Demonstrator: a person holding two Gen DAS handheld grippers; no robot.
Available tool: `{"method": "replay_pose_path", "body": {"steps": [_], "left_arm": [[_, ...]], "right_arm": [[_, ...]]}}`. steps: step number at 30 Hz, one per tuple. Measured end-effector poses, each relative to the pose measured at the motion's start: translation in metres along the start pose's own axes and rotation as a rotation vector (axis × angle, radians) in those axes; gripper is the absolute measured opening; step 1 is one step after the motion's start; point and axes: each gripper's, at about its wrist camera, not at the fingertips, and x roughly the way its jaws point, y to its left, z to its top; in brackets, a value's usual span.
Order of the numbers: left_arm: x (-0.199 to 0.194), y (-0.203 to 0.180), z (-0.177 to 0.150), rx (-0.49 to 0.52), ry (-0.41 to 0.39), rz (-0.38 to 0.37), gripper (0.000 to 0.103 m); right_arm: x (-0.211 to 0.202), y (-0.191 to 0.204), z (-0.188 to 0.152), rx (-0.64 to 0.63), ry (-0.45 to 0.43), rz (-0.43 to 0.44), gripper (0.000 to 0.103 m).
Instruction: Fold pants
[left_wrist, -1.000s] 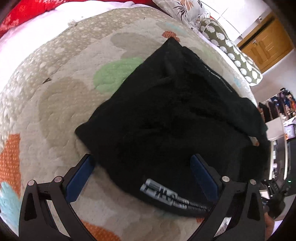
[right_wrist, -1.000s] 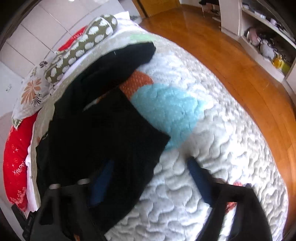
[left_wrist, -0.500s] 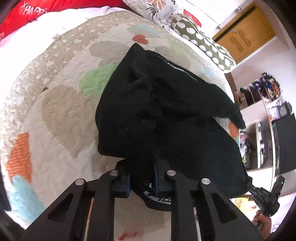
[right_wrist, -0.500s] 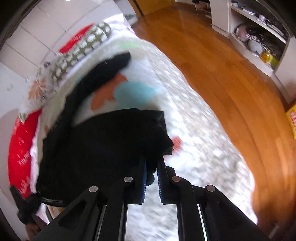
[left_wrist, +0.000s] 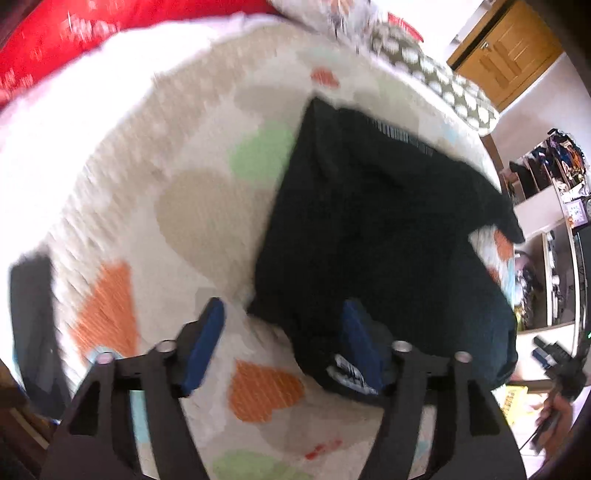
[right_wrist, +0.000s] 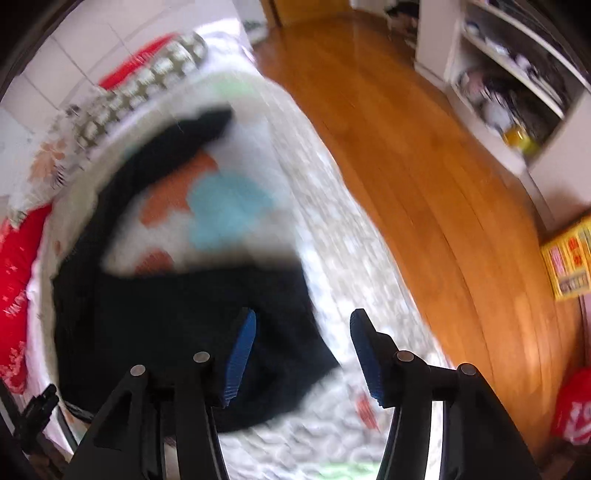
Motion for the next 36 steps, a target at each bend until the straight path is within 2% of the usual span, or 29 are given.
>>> {"method": "replay_pose_path", "body": {"steps": [2, 6, 9, 14, 18, 20, 23, 26, 27, 29, 30, 31, 32, 33, 34, 36], "left_arm": [[-0.008, 0.000, 0.020, 0.021, -0.054, -0.003, 0.084], [0.009, -0.013, 0.067, 0.097, -0.074, -0.022, 0.085], [0.031, -0.024, 0.098, 0.171, -0.068, -0.041, 0.085], [0.071, -0.060, 0.138, 0.326, -0.057, -0.058, 0.085], [0.103, -0.088, 0.173, 0.477, -0.038, -0.053, 0.085], [0.121, -0.100, 0.184, 0.540, -0.006, -0.031, 0.085], [0.150, -0.117, 0.191, 0.622, 0.087, 0.060, 0.085], [0.165, -0.131, 0.187, 0.699, 0.085, 0.082, 0.085], [0.167, -0.134, 0.186, 0.710, 0.080, 0.080, 0.088], [0.171, -0.135, 0.187, 0.717, 0.070, 0.074, 0.092], [0.172, -0.135, 0.187, 0.716, 0.069, 0.070, 0.092], [0.172, -0.134, 0.186, 0.716, 0.067, 0.061, 0.089], [0.169, -0.133, 0.184, 0.722, 0.069, 0.037, 0.073], [0.165, -0.134, 0.182, 0.733, 0.076, -0.005, 0.045], [0.158, -0.136, 0.177, 0.753, 0.062, -0.012, 0.041], [0.151, -0.140, 0.169, 0.777, 0.052, 0.001, 0.017]], "right_arm": [[0.005, 0.022, 0.024, -0.025, -0.037, 0.073, 0.061], [0.031, 0.089, 0.079, -0.170, -0.061, 0.164, 0.064], [0.055, 0.134, 0.109, -0.284, -0.050, 0.177, 0.066], [0.097, 0.191, 0.146, -0.447, -0.027, 0.139, 0.068], [0.131, 0.203, 0.156, -0.552, 0.027, 0.045, 0.070], [0.146, 0.197, 0.161, -0.540, 0.073, -0.001, 0.071], [0.166, 0.181, 0.158, -0.481, 0.139, -0.016, 0.078], [0.177, 0.179, 0.151, -0.489, 0.131, -0.030, 0.077], [0.177, 0.180, 0.148, -0.497, 0.113, -0.035, 0.075], [0.174, 0.181, 0.146, -0.514, 0.092, -0.021, 0.056], [0.170, 0.182, 0.147, -0.519, 0.082, -0.021, 0.036], [0.165, 0.181, 0.149, -0.519, 0.070, -0.011, 0.008], [0.155, 0.177, 0.152, -0.500, 0.057, 0.027, 0.006], [0.147, 0.175, 0.157, -0.480, 0.040, 0.044, 0.006], [0.137, 0.172, 0.158, -0.469, 0.018, 0.057, 0.006], [0.111, 0.164, 0.158, -0.451, -0.036, 0.094, 0.006]]}}
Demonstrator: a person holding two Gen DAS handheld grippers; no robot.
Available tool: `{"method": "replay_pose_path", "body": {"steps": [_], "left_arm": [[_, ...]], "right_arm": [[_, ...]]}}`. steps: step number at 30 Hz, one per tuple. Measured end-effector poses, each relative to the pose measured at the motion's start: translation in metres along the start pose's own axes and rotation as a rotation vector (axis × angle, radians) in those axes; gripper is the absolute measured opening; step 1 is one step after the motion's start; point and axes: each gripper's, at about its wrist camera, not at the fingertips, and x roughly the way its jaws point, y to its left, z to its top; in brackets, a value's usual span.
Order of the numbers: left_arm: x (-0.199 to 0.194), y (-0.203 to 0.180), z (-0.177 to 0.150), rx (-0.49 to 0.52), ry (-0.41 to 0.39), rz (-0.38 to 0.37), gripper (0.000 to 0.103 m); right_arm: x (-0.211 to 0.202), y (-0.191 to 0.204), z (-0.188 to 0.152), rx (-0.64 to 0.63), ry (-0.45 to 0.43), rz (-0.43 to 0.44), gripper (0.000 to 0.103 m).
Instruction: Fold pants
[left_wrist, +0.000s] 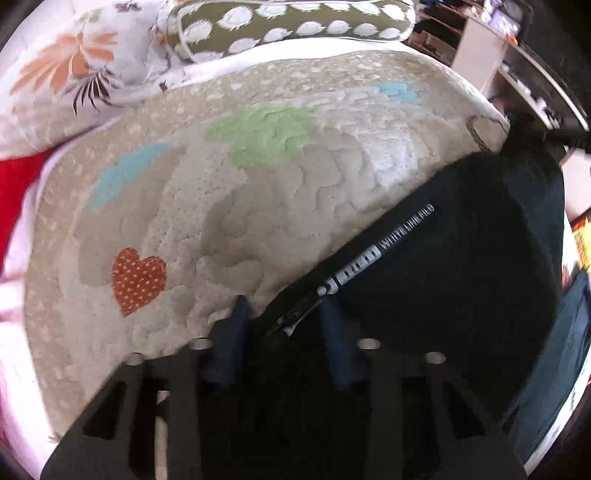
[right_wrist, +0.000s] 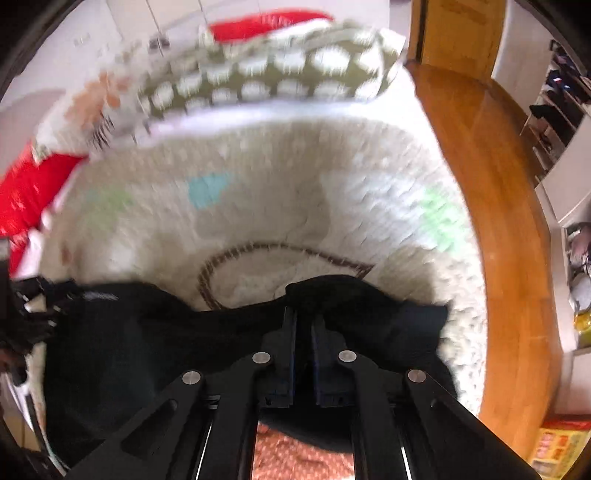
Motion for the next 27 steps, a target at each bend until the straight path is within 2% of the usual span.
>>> {"method": "replay_pose_path", "body": {"steps": [3, 8, 11, 14, 16, 18, 21, 23, 24, 26, 27], "left_arm": [[-0.023, -0.004, -0.008, 0.001, -0.035, -0.030, 0.013], [-0.090, -0.005, -0.031, -0.029, -0.142, -0.078, 0.012], [-0.125, -0.010, -0.051, -0.068, -0.181, -0.116, 0.012], [-0.153, -0.028, -0.080, -0.087, -0.197, -0.144, 0.012], [-0.162, -0.042, -0.106, -0.118, -0.180, -0.186, 0.012], [-0.161, -0.054, -0.126, -0.126, -0.152, -0.191, 0.012], [-0.145, -0.068, -0.168, -0.223, -0.058, -0.231, 0.012], [-0.127, -0.073, -0.196, -0.292, 0.019, -0.226, 0.012], [-0.121, -0.073, -0.205, -0.327, 0.046, -0.229, 0.012], [-0.119, -0.068, -0.220, -0.418, 0.071, -0.248, 0.014], [-0.124, -0.064, -0.224, -0.461, 0.064, -0.269, 0.017]], "right_arm": [[-0.043, -0.004, -0.006, 0.028, -0.071, 0.056, 0.006], [-0.107, 0.005, -0.042, 0.032, -0.142, 0.097, 0.006], [-0.140, 0.003, -0.080, 0.052, -0.144, 0.124, 0.006], [-0.160, -0.002, -0.131, 0.091, -0.086, 0.120, 0.005], [-0.161, -0.006, -0.172, 0.147, -0.020, 0.121, 0.005], [-0.151, -0.012, -0.209, 0.206, 0.050, 0.119, 0.005], [-0.119, -0.013, -0.258, 0.235, 0.166, 0.076, 0.005], [-0.102, -0.016, -0.273, 0.277, 0.247, 0.080, 0.006], [-0.102, -0.018, -0.278, 0.315, 0.265, 0.087, 0.011], [-0.111, -0.019, -0.279, 0.368, 0.250, 0.108, 0.014], [-0.118, -0.016, -0.277, 0.377, 0.238, 0.131, 0.024]]}}
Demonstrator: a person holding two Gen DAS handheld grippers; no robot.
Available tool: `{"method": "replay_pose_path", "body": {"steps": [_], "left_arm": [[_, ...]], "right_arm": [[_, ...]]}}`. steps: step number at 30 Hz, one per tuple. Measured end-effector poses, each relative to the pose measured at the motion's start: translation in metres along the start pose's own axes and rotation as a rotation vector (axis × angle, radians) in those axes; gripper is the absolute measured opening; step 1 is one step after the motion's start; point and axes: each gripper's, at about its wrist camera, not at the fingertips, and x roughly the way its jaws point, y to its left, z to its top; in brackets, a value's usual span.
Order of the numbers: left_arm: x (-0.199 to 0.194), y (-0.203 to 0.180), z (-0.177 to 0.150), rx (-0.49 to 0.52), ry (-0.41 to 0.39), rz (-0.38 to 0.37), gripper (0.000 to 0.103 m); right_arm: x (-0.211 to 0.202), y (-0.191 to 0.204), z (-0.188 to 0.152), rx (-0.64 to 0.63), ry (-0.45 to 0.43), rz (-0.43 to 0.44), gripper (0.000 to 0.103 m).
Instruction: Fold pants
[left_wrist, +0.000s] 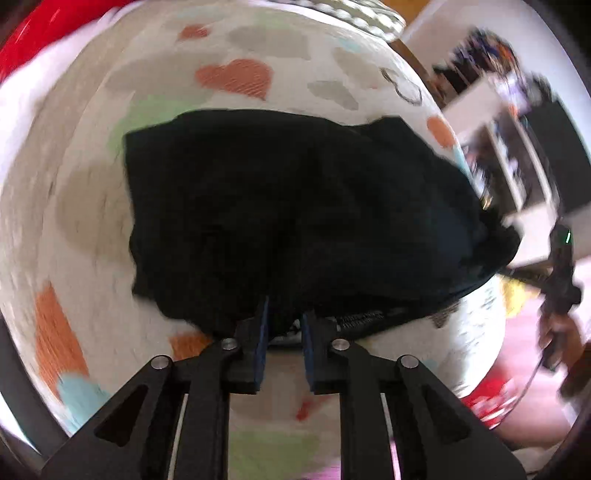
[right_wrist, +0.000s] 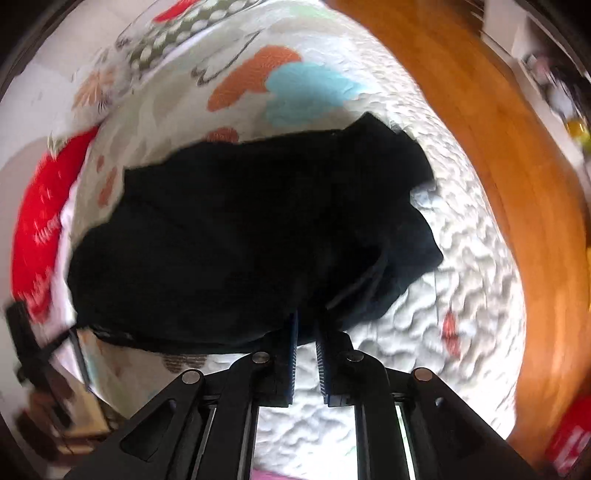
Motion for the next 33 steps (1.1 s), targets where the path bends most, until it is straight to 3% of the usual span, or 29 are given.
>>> {"method": "replay_pose_path", "body": {"steps": [1, 2, 5, 6, 11, 14, 17, 19, 20, 21, 23, 24, 25, 29, 32, 33], "left_arm": [[-0.009, 0.002, -0.003, -0.027, -0.012, -0.006, 0.018], [-0.015, 0.002, -0.004, -0.035, -0.018, -0.004, 0.022], [-0.035, 0.006, -0.001, -0.058, -0.054, 0.034, 0.047], [-0.041, 0.010, -0.001, -0.064, -0.080, 0.045, 0.050], [-0.050, 0.035, 0.015, -0.110, -0.164, 0.120, 0.060], [-0.037, 0.046, 0.032, -0.139, -0.175, 0.128, 0.060], [-0.019, 0.050, 0.042, -0.149, -0.166, 0.114, 0.060], [-0.006, 0.048, 0.045, -0.136, -0.139, 0.109, 0.059], [-0.001, 0.046, 0.045, -0.125, -0.126, 0.108, 0.058], [0.001, 0.044, 0.044, -0.114, -0.117, 0.117, 0.050], [0.002, 0.040, 0.041, -0.085, -0.097, 0.115, 0.036], [-0.002, 0.040, 0.038, -0.078, -0.098, 0.110, 0.033], [-0.006, 0.040, 0.037, -0.078, -0.103, 0.103, 0.030], [-0.028, 0.045, 0.027, -0.088, -0.120, 0.079, 0.014], [-0.029, 0.046, 0.020, -0.065, -0.106, 0.105, 0.014], [-0.026, 0.048, 0.018, -0.068, -0.098, 0.111, 0.014]], "right_arm": [[-0.004, 0.006, 0.000, -0.009, 0.000, 0.011, 0.038], [-0.007, 0.017, 0.001, -0.036, 0.002, 0.027, 0.043], [-0.005, 0.054, 0.002, -0.143, 0.028, 0.089, 0.046], [0.000, 0.071, 0.002, -0.190, 0.037, 0.117, 0.046], [0.041, 0.157, -0.004, -0.418, 0.061, 0.224, 0.046], [0.071, 0.206, -0.018, -0.549, 0.092, 0.272, 0.045], [0.100, 0.245, -0.039, -0.697, 0.109, 0.239, 0.045], [0.112, 0.261, -0.056, -0.811, 0.081, 0.156, 0.044], [0.118, 0.265, -0.060, -0.849, 0.068, 0.095, 0.043], [0.123, 0.267, -0.061, -0.851, 0.071, 0.076, 0.040], [0.118, 0.262, -0.057, -0.804, 0.079, 0.118, 0.020], [0.114, 0.263, -0.058, -0.803, 0.091, 0.131, 0.004], [0.109, 0.264, -0.060, -0.809, 0.097, 0.130, 0.000], [0.091, 0.264, -0.062, -0.771, 0.112, 0.190, 0.000], [0.093, 0.259, -0.061, -0.709, 0.108, 0.183, 0.000], [0.091, 0.257, -0.061, -0.696, 0.091, 0.182, 0.006]]}}
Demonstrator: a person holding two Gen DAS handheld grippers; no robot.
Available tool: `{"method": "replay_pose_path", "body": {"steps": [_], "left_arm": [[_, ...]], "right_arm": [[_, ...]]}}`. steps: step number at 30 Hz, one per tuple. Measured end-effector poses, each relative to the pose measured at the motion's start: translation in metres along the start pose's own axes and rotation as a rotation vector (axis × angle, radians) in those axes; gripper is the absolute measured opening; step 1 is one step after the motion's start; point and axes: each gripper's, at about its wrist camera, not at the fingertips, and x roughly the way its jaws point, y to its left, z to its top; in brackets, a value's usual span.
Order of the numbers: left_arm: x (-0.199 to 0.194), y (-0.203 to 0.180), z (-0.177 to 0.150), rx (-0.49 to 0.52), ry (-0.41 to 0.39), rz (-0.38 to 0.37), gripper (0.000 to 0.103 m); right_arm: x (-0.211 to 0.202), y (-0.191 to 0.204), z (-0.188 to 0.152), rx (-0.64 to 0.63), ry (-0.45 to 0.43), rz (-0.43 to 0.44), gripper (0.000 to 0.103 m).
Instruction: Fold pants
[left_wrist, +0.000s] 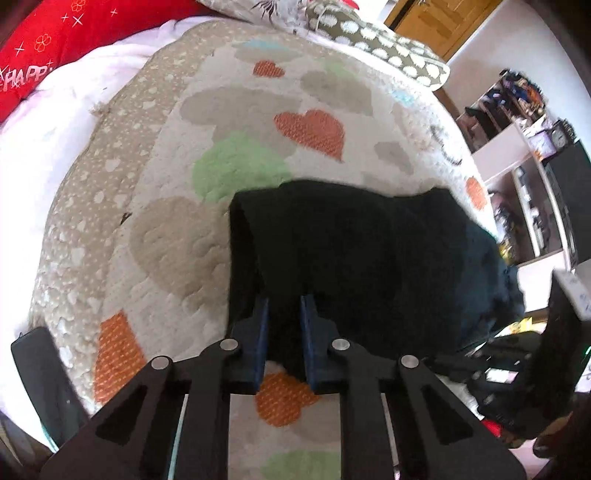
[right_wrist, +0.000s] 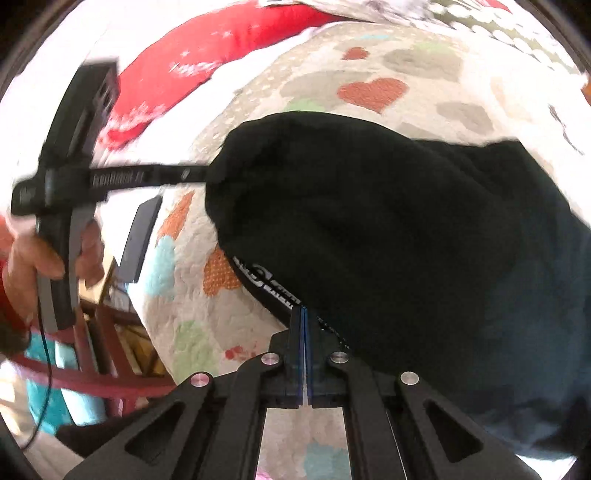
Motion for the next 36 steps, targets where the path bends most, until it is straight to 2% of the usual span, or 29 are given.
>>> {"method": "replay_pose_path", "body": {"steps": [2, 3, 4, 5, 8, 9, 12, 14, 15, 16, 17, 18, 20, 22, 25, 28, 30, 32, 33, 34, 36], "left_arm": [[0.004, 0.003, -0.001, -0.031, 0.009, -0.005, 0.014], [0.003, 0.004, -0.001, -0.046, 0.001, -0.007, 0.014], [0.001, 0.005, -0.001, -0.060, -0.012, -0.012, 0.015], [0.000, 0.006, -0.002, -0.072, -0.018, -0.016, 0.019], [0.002, 0.005, -0.002, -0.078, -0.027, -0.002, 0.045], [0.003, 0.004, -0.002, -0.079, -0.032, -0.001, 0.046], [0.009, 0.002, 0.000, -0.095, -0.037, -0.016, 0.047], [0.015, -0.001, 0.002, -0.093, -0.036, -0.025, 0.048], [0.018, -0.003, 0.003, -0.087, -0.029, -0.026, 0.048], [0.022, -0.007, 0.003, -0.073, -0.020, -0.026, 0.048], [0.022, -0.009, 0.003, -0.061, -0.015, -0.027, 0.043], [0.021, -0.012, 0.003, -0.045, -0.012, -0.034, 0.029], [0.015, -0.014, 0.001, -0.030, -0.004, -0.043, 0.019], [0.005, -0.012, -0.002, -0.035, -0.016, -0.061, 0.019], [0.000, -0.008, -0.009, -0.019, -0.024, -0.033, 0.019], [0.016, -0.004, -0.013, -0.032, 0.019, 0.015, 0.019], [0.022, -0.004, -0.012, -0.045, 0.031, 0.034, 0.019], [0.018, -0.008, -0.010, -0.051, 0.023, 0.052, 0.019], [0.014, -0.010, -0.009, -0.053, 0.014, 0.060, 0.022], [0.008, -0.012, -0.008, -0.056, 0.006, 0.074, 0.023], [-0.005, -0.015, -0.006, -0.061, -0.017, 0.101, 0.029]], "right_arm": [[0.001, 0.003, 0.001, -0.020, -0.014, -0.004, 0.020], [0.004, 0.005, 0.004, -0.041, -0.019, -0.020, 0.041], [0.004, 0.008, 0.004, -0.063, -0.034, -0.040, 0.053], [0.005, 0.010, 0.003, -0.086, -0.051, -0.061, 0.053], [0.018, 0.010, 0.003, -0.131, -0.043, -0.137, 0.053], [0.022, 0.008, 0.005, -0.128, -0.038, -0.148, 0.050], [0.034, 0.006, 0.005, -0.153, -0.030, -0.156, 0.050], [0.038, 0.006, 0.005, -0.168, -0.022, -0.158, 0.040], [0.037, 0.004, 0.006, -0.150, -0.020, -0.132, 0.020], [0.033, 0.002, 0.008, -0.130, -0.013, -0.105, 0.006], [0.027, 0.004, 0.009, -0.126, -0.006, -0.095, 0.006], [0.023, 0.006, 0.010, -0.129, -0.003, -0.087, 0.006], [0.010, 0.010, 0.010, -0.125, -0.008, -0.065, 0.006], [0.002, 0.014, 0.007, -0.131, -0.007, -0.050, 0.006], [0.015, 0.017, 0.002, -0.128, 0.019, -0.052, 0.006], [0.047, 0.008, 0.000, -0.079, 0.087, -0.037, 0.008], [0.046, 0.002, -0.001, -0.040, 0.079, -0.004, 0.011], [0.033, -0.006, -0.003, 0.012, 0.075, 0.045, 0.023], [0.022, -0.015, -0.006, 0.049, 0.068, 0.044, 0.037], [0.009, -0.024, -0.011, 0.083, 0.044, 0.030, 0.042], [-0.027, -0.053, -0.023, 0.175, -0.027, -0.015, 0.042]]}}
